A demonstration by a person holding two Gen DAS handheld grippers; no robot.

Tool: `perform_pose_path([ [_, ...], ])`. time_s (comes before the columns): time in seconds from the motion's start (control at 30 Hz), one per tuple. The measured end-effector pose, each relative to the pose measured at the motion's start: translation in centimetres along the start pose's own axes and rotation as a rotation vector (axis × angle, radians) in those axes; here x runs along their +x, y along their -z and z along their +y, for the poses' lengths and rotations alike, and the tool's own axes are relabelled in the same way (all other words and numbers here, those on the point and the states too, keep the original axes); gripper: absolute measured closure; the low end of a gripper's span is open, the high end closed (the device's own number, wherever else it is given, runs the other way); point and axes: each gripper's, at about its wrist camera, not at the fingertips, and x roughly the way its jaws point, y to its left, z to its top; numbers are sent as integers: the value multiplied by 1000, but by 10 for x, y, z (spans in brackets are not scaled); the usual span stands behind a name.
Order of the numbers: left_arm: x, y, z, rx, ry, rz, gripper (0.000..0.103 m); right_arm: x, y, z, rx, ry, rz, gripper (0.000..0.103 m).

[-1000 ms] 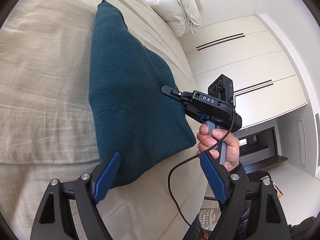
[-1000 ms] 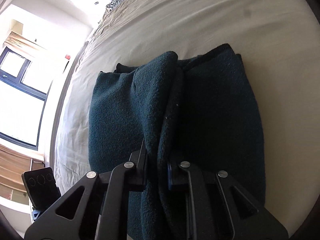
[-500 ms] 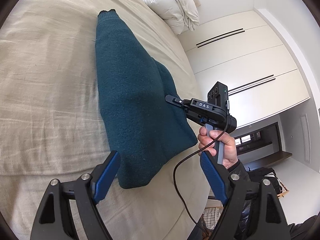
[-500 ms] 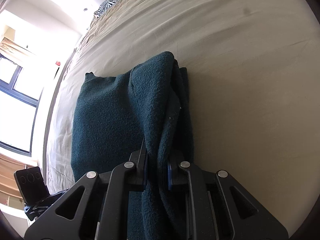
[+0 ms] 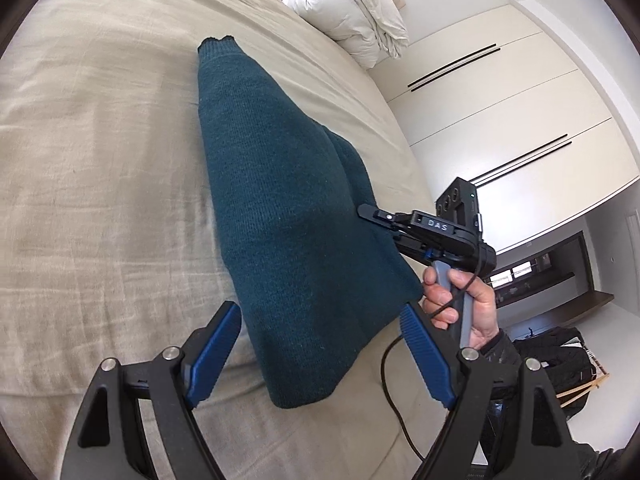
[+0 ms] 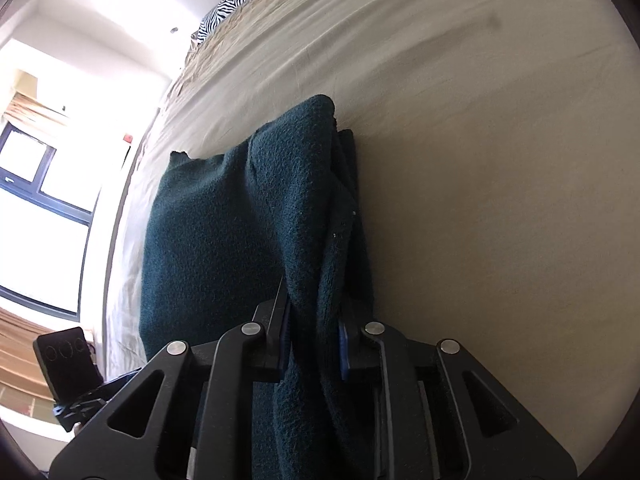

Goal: Fold small clothes
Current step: 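Open the right gripper and smooth the folded sweater with the left gripper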

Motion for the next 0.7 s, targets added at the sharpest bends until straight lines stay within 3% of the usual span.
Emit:
perform_pose_path([
  [0.07, -2, -9, 1, 2, -13, -18, 19, -13, 1, -3, 13, 8, -21, 75],
  [0.13, -4, -19, 3, 2, -31, -48, 16, -32, 0, -3, 14, 16, -87, 57],
  [0.17, -3, -24, 5, -1, -40, -60, 15, -41, -2, -5, 21, 24, -117, 42],
  [0.2, -2, -28, 7, -8, -50, -70, 14, -47, -3, -7, 31, 24, -135, 40],
  [0.33, 13, -42, 15, -38, -66, -63, 14, -49, -6, -7, 33, -26, -117, 40],
  [0.57, 48, -49, 30, -107, -98, 14, 14, -11, 0, -14, 37, -53, 29, 40],
  [0.7, 53, -51, 30, -92, -91, 11, 13, -6, 3, -14, 61, -113, 73, 42],
])
